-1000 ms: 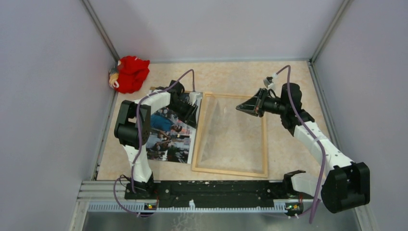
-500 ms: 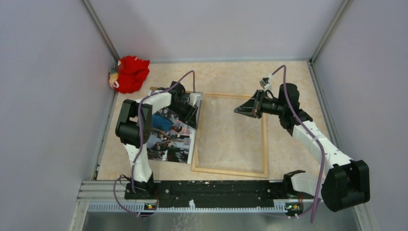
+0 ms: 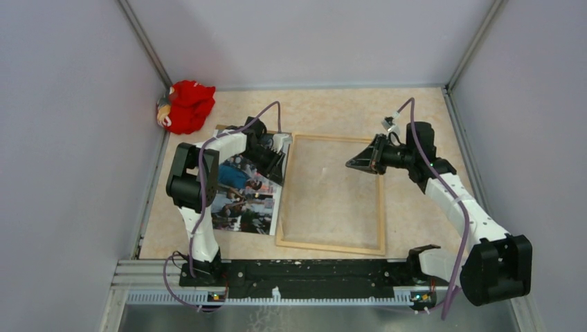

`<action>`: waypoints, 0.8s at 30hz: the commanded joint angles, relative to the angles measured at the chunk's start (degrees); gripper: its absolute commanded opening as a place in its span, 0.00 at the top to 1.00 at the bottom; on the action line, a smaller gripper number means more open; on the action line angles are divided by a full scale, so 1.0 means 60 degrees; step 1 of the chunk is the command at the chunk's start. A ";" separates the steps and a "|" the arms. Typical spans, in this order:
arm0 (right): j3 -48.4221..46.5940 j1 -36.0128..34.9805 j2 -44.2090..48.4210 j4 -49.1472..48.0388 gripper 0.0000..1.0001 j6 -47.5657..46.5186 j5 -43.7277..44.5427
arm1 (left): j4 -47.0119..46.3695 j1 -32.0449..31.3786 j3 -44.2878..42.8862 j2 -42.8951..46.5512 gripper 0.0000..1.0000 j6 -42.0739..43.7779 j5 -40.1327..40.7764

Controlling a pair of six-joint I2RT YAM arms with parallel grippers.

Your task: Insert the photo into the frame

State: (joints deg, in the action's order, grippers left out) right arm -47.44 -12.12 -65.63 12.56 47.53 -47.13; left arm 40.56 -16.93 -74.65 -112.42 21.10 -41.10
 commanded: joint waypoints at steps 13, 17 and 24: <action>-0.0838 0.0658 -0.0422 0.1024 1.00 -0.1747 -0.0542 | -0.0051 -0.0038 -0.0151 -0.0042 0.65 -0.0016 -0.0008; -0.0794 0.0657 -0.0354 0.0785 1.00 -0.1646 -0.0652 | -0.0051 -0.0050 -0.0160 -0.0072 0.65 -0.0023 0.0009; -0.1179 0.0652 -0.0475 0.0835 1.00 -0.1800 -0.0719 | -0.0050 -0.0050 -0.0169 -0.0072 0.65 -0.0031 -0.0008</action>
State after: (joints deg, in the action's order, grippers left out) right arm -50.11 -8.16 -68.12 18.70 38.46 -49.67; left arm 40.58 -16.93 -74.65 -112.42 21.10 -40.88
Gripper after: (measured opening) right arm 0.005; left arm 0.352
